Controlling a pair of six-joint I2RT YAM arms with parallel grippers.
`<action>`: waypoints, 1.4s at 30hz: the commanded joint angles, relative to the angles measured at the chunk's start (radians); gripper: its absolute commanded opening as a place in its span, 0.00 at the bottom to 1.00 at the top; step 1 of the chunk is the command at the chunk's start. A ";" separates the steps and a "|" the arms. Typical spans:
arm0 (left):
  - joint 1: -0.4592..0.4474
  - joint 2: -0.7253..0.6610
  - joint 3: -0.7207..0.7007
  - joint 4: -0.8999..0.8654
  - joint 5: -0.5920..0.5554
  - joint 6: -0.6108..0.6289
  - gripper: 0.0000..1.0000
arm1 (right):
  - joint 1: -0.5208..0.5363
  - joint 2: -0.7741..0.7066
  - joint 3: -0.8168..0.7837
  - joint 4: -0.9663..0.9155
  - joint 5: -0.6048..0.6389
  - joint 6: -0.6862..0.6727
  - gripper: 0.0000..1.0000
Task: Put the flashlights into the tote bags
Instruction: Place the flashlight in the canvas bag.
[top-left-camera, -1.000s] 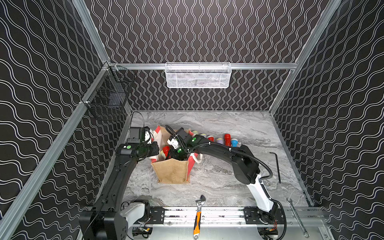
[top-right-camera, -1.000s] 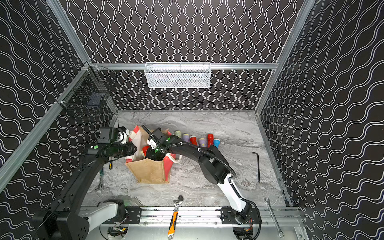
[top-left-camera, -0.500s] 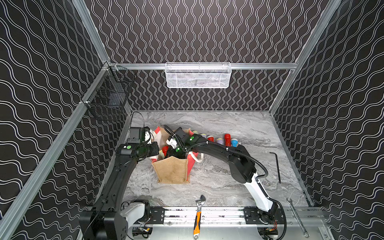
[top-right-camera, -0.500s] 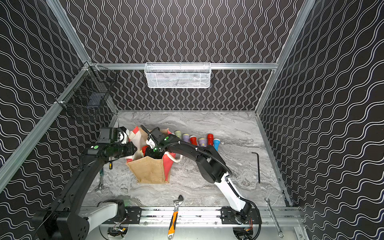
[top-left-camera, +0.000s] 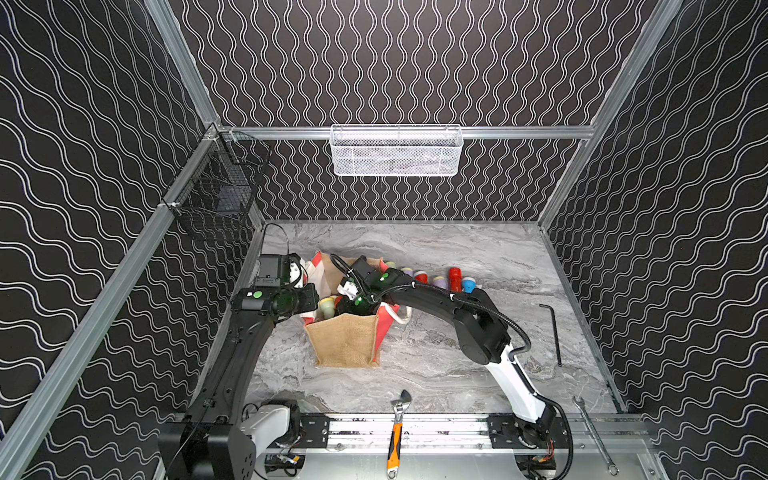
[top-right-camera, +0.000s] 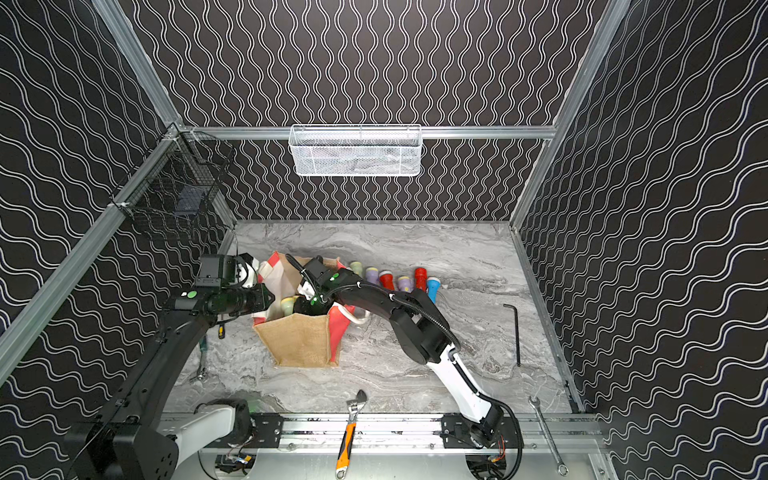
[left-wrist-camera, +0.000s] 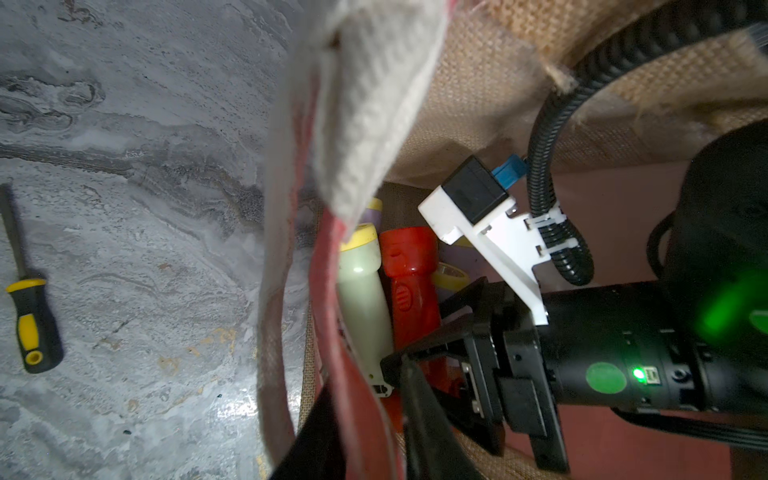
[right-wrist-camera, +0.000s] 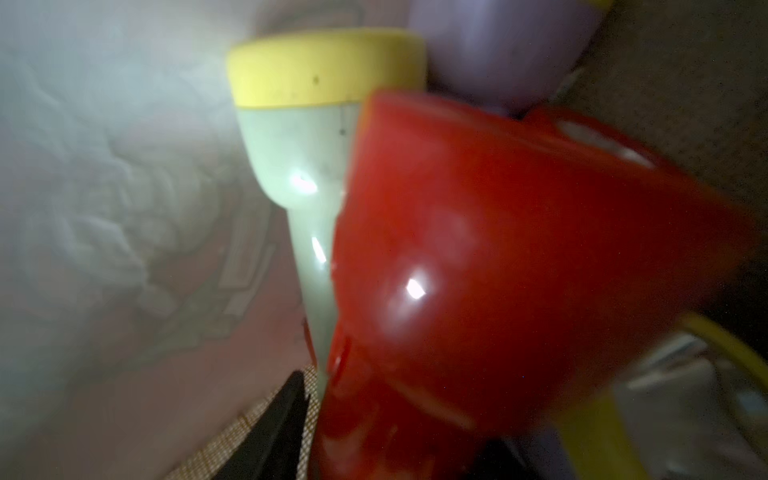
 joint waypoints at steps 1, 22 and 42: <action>0.003 0.002 0.003 0.022 0.004 0.010 0.26 | 0.001 -0.031 -0.005 -0.007 -0.008 -0.003 0.56; 0.003 -0.009 -0.003 0.020 -0.003 0.009 0.27 | -0.006 -0.268 -0.061 0.028 0.041 -0.091 0.63; 0.003 0.003 0.005 0.019 -0.015 0.011 0.28 | -0.102 -0.914 -0.575 0.079 0.524 -0.118 0.61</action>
